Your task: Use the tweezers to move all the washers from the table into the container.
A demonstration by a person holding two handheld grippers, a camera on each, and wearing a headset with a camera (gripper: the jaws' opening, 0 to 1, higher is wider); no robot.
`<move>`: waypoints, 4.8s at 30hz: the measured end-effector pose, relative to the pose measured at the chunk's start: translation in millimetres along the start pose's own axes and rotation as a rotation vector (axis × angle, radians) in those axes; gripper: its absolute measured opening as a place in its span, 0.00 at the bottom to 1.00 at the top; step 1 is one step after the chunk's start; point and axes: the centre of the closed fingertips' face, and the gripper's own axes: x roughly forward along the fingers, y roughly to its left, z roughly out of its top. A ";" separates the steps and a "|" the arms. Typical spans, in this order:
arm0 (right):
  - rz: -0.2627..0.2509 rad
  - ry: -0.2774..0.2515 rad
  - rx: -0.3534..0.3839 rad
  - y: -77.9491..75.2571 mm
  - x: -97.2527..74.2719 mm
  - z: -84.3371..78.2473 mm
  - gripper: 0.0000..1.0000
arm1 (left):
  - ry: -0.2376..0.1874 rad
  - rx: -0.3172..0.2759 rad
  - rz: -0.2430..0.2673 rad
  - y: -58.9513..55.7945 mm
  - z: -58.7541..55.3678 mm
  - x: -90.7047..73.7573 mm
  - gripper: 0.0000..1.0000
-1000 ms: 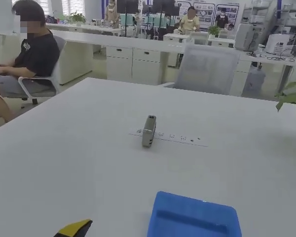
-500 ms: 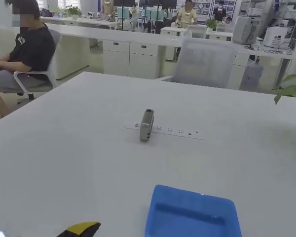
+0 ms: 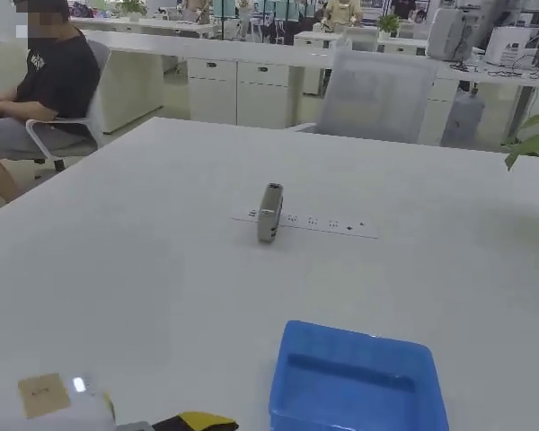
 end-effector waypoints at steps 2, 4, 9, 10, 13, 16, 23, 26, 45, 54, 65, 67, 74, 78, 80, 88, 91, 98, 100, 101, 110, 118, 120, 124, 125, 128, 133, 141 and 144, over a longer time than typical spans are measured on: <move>0.012 0.025 0.004 4.5 9.0 -5.6 0.43 | 0.066 0.047 -0.028 -2.7 -10.2 5.9 0.40; 0.042 0.057 0.022 11.1 16.2 -12.8 0.46 | 0.117 0.077 -0.063 -6.6 -18.6 11.5 0.34; 0.078 0.135 -0.009 22.8 26.9 -27.6 0.44 | 0.218 0.122 -0.133 -12.3 -37.0 22.5 0.21; 0.095 0.156 -0.010 22.2 27.5 -38.0 0.43 | 0.245 0.138 -0.144 -12.9 -41.7 23.8 0.19; 0.127 0.224 0.006 28.1 32.5 -54.0 0.36 | 0.313 0.177 -0.184 -15.6 -53.5 29.6 0.14; 0.156 0.244 0.019 35.2 37.0 -58.8 0.30 | 0.366 0.199 -0.207 -15.2 -61.9 35.0 0.08; 0.258 0.276 -0.107 54.9 40.6 -62.6 0.17 | 0.440 0.269 -0.255 -15.2 -73.9 43.1 0.04; 0.290 0.306 -0.182 60.2 43.2 -65.9 0.16 | 0.490 0.328 -0.272 -14.6 -83.4 44.4 0.03; 0.481 0.342 -0.401 88.2 58.2 -74.3 0.14 | 0.504 0.527 -0.337 -17.2 -85.1 53.2 0.00; 0.533 0.363 -0.480 95.8 64.1 -80.8 0.16 | 0.387 0.561 -0.372 -29.9 -52.6 40.3 0.00; 0.589 0.309 -0.494 113.3 70.1 -70.3 0.07 | 0.245 0.483 -0.403 -51.9 -10.3 20.4 0.00; 0.595 0.301 -0.502 116.6 71.4 -68.5 0.06 | 0.237 0.500 -0.404 -53.6 -4.0 19.0 0.00; 0.582 0.260 -0.495 121.5 83.7 -56.9 0.05 | 0.227 0.541 -0.396 -51.9 9.8 19.4 0.00; 0.552 0.243 -0.490 120.9 93.4 -51.5 0.05 | 0.225 0.552 -0.391 -47.7 13.3 21.1 0.00; 0.542 0.238 -0.486 120.2 96.5 -49.6 0.05 | 0.227 0.557 -0.381 -43.2 14.7 21.6 0.00; 0.535 0.211 -0.446 121.5 100.6 -43.4 0.06 | 0.223 0.560 -0.376 -39.3 21.3 22.9 0.00; 0.529 0.204 -0.443 120.5 102.6 -42.7 0.06 | 0.216 0.556 -0.381 -39.5 23.8 26.0 0.00; 0.533 0.193 -0.421 120.9 102.7 -40.6 0.06 | 0.226 0.597 -0.393 -44.4 28.5 29.0 0.00; 0.529 0.192 -0.424 120.5 103.5 -40.4 0.06 | 0.223 0.599 -0.397 -44.8 28.7 30.1 0.00; 0.527 0.198 -0.425 120.0 104.0 -41.5 0.06 | 0.227 0.598 -0.397 -44.1 27.7 31.1 0.00; 0.543 0.168 -0.345 120.3 98.7 -28.0 0.13 | 0.225 0.556 -0.407 -43.3 29.9 35.3 0.00; 0.643 0.204 -0.408 126.0 90.9 -14.3 0.08 | 0.235 0.532 -0.436 -47.8 29.6 42.2 0.00; 0.664 0.183 -0.436 126.8 93.1 -14.5 0.03 | 0.242 0.515 -0.437 -46.4 25.7 45.4 0.00; 0.662 0.194 -0.392 124.2 95.0 -14.5 0.02 | 0.194 0.302 -0.393 -38.2 20.5 48.5 0.02; 0.657 0.196 -0.383 123.5 94.8 -14.5 0.02 | 0.169 0.257 -0.375 -36.1 22.0 47.4 0.06; 0.617 0.173 -0.289 118.4 96.7 -12.1 0.02 | 0.063 0.107 -0.311 -28.6 25.2 36.9 0.24; 0.560 0.145 -0.107 105.3 99.0 -9.8 0.02 | -0.046 0.004 -0.172 -18.9 21.4 14.3 0.48; 0.530 0.111 0.036 93.2 92.2 -6.5 0.02 | -0.144 -0.045 0.050 -10.9 14.3 -14.7 0.68; 0.531 0.099 0.068 91.0 87.3 -0.8 0.02 | -0.177 -0.035 0.056 -18.8 14.4 -17.2 0.73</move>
